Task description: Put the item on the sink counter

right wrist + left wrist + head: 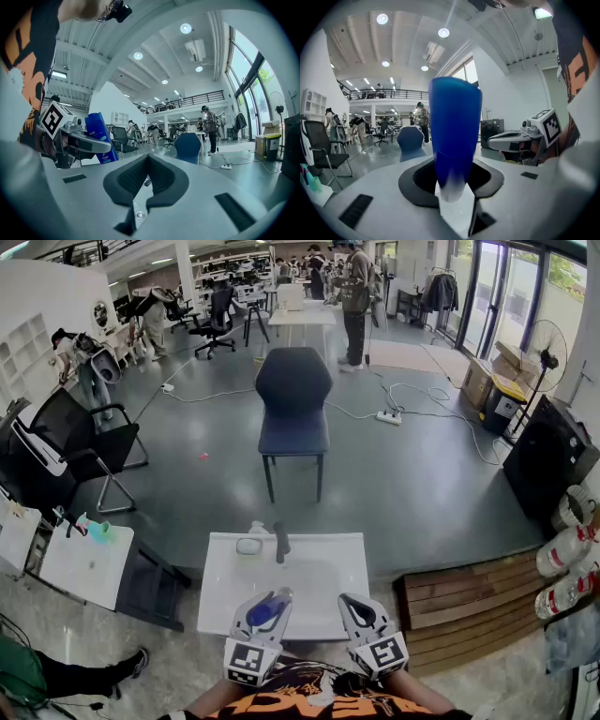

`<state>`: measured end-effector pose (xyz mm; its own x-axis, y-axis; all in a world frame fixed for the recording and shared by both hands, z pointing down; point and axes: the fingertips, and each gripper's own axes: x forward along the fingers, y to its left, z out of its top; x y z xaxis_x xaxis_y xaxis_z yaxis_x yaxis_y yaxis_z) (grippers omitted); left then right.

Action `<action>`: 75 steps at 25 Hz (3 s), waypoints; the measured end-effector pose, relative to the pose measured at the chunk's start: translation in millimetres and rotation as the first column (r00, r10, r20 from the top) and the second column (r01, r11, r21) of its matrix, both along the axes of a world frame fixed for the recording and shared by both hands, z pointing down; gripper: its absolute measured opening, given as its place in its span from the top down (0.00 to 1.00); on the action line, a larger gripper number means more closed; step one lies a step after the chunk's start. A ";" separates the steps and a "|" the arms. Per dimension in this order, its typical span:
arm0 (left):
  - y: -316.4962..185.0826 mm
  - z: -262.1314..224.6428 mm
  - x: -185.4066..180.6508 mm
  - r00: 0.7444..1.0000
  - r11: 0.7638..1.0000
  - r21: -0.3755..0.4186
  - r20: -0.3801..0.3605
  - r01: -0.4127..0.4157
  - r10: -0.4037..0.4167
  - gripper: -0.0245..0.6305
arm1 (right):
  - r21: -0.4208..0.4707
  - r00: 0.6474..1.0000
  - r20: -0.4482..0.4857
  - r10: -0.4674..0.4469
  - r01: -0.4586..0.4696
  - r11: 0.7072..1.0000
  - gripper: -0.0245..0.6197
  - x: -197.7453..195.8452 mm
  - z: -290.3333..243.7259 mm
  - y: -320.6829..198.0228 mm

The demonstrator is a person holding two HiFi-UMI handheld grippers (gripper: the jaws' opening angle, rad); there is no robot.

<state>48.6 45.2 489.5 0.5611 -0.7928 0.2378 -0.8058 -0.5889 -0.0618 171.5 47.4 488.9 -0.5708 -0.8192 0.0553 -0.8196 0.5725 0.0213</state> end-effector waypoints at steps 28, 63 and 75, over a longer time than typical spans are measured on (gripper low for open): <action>-68.5 -2.5 -24.8 1.000 1.000 -0.011 -0.014 0.019 -0.019 0.71 | -0.029 1.000 0.009 -0.024 0.024 0.999 0.94 -24.0 -4.8 -64.4; -175.5 28.1 -94.8 0.999 0.997 -0.060 0.022 0.051 -0.050 0.71 | -0.122 1.000 -0.018 -0.008 0.006 0.993 0.94 -79.0 12.2 -156.4; -216.3 40.1 -135.5 0.995 0.994 -0.050 0.020 0.096 -0.095 0.71 | -0.103 0.998 -0.035 -0.052 0.048 0.993 0.94 -116.6 23.8 -192.3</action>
<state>-86.9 -171.1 529.6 0.4791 -0.8290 0.2884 -0.8574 -0.5124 -0.0483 54.9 -144.9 512.7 -0.6068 -0.7787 0.1593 -0.7897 0.6134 -0.0097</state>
